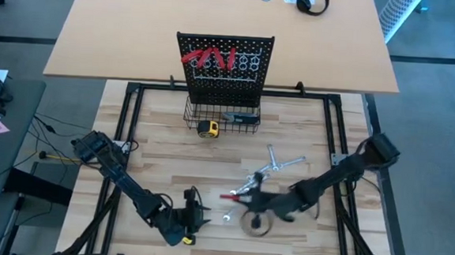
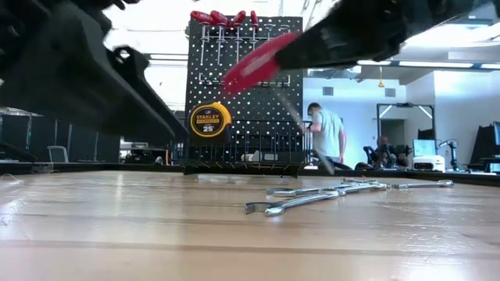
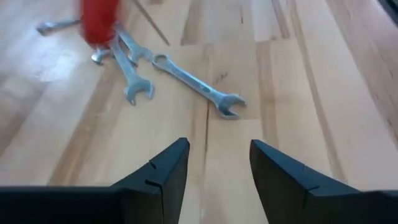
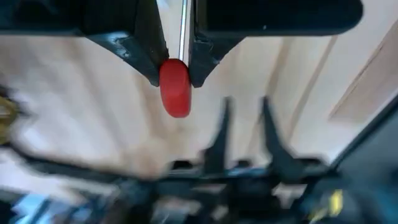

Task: Hang tools onto peg board
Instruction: Hang the red T-handle Allen wrench into the pegboard

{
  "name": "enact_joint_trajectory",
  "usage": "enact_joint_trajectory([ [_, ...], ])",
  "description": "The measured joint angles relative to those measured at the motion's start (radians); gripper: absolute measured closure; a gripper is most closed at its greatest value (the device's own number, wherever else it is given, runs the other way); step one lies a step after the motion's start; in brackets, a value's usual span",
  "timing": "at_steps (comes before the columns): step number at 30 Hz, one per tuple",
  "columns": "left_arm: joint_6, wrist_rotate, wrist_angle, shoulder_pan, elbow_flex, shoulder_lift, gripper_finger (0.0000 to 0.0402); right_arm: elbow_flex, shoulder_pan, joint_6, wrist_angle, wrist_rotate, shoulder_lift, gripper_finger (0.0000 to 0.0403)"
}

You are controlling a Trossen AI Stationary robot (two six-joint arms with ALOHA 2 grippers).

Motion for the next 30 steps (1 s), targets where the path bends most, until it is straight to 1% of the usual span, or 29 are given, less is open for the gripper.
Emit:
enact_joint_trajectory([
  [2,-0.005,-0.04,0.007,-0.015,0.0,-0.005,0.0238,-0.089,-0.001,-0.05,0.174,0.043,-0.067,0.035],
  [4,-0.005,-0.069,0.021,-0.026,0.0,-0.005,0.0238,-0.144,-0.005,-0.162,0.352,0.065,-0.133,0.035],
  [6,-0.005,-0.082,0.022,-0.029,0.0,-0.005,0.0238,-0.158,-0.019,-0.296,0.503,0.064,-0.197,0.035],
  [8,-0.005,-0.082,0.02,-0.029,0.0,-0.005,0.0238,-0.149,-0.048,-0.416,0.564,0.055,-0.268,0.035],
  [10,-0.005,-0.083,0.022,-0.028,0.0,-0.005,0.0238,-0.117,-0.092,-0.515,0.56,0.05,-0.34,0.035],
  [12,-0.005,-0.084,0.022,-0.028,0.0,-0.005,0.0238,-0.071,-0.146,-0.577,0.523,0.028,-0.406,0.035],
  [15,-0.005,-0.084,0.022,-0.028,0.0,-0.005,0.0238,0.022,-0.25,-0.602,0.409,-0.085,-0.478,0.035],
  [17,-0.005,-0.084,0.02,-0.028,0.0,-0.005,0.0238,0.1,-0.327,-0.603,0.309,-0.154,-0.495,0.035],
  [20,-0.005,-0.085,0.021,-0.028,0.0,-0.005,0.0237,0.23,-0.441,-0.605,0.172,-0.209,-0.48,0.035],
  [23,-0.004,-0.085,0.021,-0.028,0.0,-0.005,0.0237,0.345,-0.547,-0.605,0.079,-0.266,-0.436,0.035],
  [25,-0.002,-0.085,0.02,-0.026,0.0,-0.005,0.0237,0.402,-0.608,-0.604,0.057,-0.292,-0.399,0.0351],
  [30,-0.001,-0.085,0.017,-0.026,0.0,-0.005,0.0237,0.48,-0.737,-0.542,0.053,-0.378,-0.313,0.0351],
])
